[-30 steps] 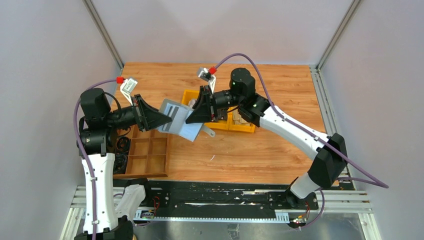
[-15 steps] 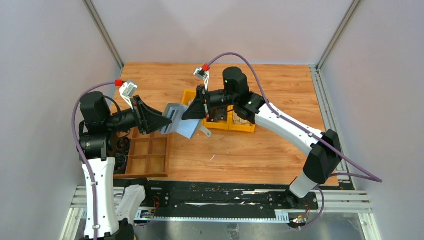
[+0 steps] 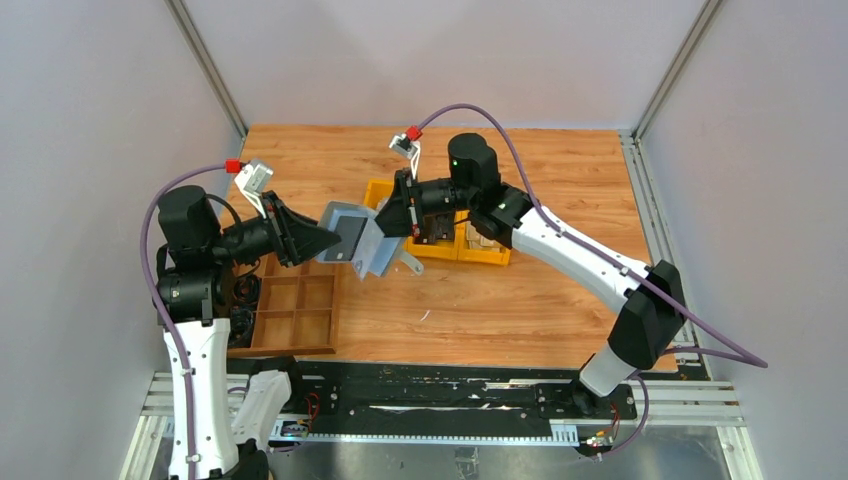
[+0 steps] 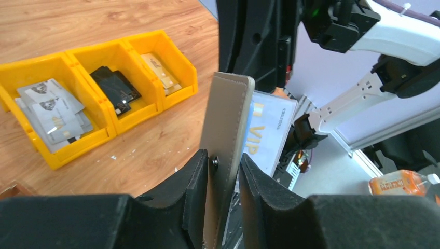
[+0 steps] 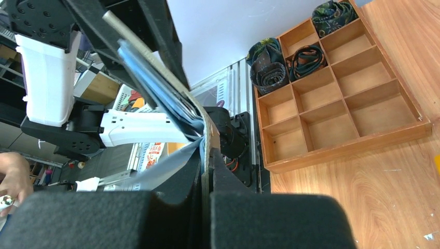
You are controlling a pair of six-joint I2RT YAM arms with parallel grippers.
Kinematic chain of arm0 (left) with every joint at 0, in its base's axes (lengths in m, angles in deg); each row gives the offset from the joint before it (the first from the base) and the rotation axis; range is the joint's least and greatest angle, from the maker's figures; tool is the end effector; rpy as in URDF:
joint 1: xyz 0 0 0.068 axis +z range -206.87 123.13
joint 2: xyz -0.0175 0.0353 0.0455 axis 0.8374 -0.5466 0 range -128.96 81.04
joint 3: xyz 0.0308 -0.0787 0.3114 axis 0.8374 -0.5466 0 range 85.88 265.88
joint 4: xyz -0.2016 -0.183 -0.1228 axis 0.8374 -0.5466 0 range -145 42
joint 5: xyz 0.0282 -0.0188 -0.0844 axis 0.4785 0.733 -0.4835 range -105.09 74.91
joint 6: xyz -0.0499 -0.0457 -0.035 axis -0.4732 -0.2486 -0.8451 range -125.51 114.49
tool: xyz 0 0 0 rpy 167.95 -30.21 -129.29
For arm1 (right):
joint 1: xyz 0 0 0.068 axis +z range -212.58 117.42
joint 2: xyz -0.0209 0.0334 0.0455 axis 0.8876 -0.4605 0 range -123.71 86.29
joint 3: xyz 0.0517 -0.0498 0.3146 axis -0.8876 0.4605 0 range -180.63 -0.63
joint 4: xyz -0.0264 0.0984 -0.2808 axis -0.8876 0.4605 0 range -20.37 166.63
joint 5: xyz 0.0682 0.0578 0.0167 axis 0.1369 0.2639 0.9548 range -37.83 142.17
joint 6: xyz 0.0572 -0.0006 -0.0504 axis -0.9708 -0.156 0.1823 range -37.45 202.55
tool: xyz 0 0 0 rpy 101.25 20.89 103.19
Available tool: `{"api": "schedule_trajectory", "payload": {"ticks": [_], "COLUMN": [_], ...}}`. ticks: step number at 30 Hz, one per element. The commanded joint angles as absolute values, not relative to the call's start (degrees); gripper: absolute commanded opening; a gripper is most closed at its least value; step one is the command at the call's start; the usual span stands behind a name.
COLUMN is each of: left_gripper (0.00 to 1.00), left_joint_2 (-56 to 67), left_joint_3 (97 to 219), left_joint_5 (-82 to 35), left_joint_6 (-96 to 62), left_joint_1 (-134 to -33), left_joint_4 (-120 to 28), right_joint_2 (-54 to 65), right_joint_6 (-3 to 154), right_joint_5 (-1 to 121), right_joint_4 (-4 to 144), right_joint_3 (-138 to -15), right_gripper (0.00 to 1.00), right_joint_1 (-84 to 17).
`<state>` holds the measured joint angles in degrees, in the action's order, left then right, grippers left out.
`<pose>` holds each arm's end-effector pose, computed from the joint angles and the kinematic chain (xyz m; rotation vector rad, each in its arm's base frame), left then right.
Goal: Take the credit cards out of the card holder
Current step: Remove the credit card from the card holder.
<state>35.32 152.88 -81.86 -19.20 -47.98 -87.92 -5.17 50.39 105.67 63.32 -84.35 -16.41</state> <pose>0.1450 -0.0373 0.4666 0.4464 1.7856 -1.1454 0.2606 0.3464 0.4471 -1.0454 1.5987 1.7257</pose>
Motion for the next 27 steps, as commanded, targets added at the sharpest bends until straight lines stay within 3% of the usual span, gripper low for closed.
{"api": "schedule_trajectory", "payload": {"ticks": [1, 5, 8, 15, 23, 27], "left_gripper": [0.32, 0.35, 0.43, 0.47, 0.25, 0.13], "left_joint_2": [35.7, 35.6, 35.1, 32.6, 33.8, 34.4], "left_joint_3": [153.9, 153.7, 153.3, 154.1, 153.7, 152.8], "left_joint_5": [-77.4, -76.5, -83.2, -95.1, -89.7, -88.3], "left_joint_6": [-19.4, -19.0, -20.9, -25.1, -24.6, -28.6], "left_joint_1": [-47.9, -47.9, -47.9, -47.9, -47.8, -47.9], "left_joint_4": [-87.1, -87.1, -87.0, -87.2, -85.2, -80.7], "right_joint_2": [-2.1, -1.4, -1.3, -1.3, -1.1, 0.7], "right_joint_6": [48.0, 46.7, 46.1, 45.6, 48.1, 50.9], "right_joint_5": [107.6, 109.6, 110.5, 111.6, 113.0, 112.4], "right_joint_4": [58.9, 54.9, 53.9, 52.4, 55.8, 59.9], "right_joint_3": [-84.2, -83.5, -83.4, -82.5, -83.2, -83.4], "right_gripper": [0.00, 0.00, 0.00, 0.00, 0.01, 0.20], "right_joint_1": [-15.3, -14.7, -14.6, -14.4, -14.5, -17.5]}}
